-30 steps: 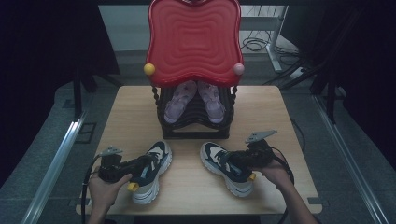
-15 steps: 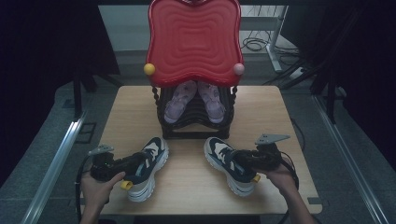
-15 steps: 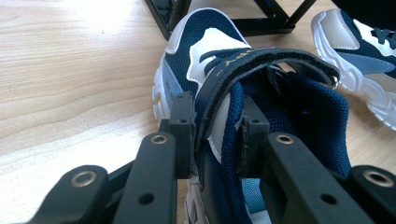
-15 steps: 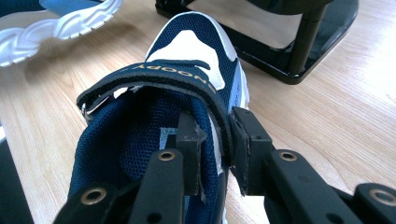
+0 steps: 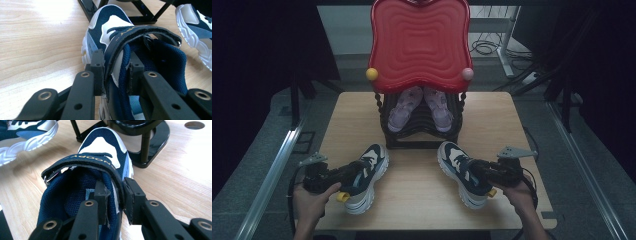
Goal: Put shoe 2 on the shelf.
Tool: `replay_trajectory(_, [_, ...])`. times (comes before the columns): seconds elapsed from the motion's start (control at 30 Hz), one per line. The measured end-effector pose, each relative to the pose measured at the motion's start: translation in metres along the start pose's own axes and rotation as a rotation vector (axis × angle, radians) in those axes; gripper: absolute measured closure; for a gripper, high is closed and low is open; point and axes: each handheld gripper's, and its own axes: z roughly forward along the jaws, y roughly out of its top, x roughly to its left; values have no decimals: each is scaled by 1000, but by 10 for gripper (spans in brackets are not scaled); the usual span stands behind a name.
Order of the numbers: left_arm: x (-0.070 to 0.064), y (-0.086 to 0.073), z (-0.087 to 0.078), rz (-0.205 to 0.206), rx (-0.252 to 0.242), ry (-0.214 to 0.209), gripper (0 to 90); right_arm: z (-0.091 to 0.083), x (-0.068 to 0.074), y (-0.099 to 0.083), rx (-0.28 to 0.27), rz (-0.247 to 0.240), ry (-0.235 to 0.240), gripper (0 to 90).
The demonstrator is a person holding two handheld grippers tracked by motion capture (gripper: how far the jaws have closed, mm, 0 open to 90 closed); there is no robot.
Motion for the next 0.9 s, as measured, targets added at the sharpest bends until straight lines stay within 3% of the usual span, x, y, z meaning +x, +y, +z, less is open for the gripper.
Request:
replay_trajectory(0.47, [8,2,-13,-23,-51,-4,729,-18,-7,-7,-97,63,-51,740])
replay_trajectory(0.9, [14,9,-23,-21,-114,0,729,-40,-17,-12,-169,109,-87,737])
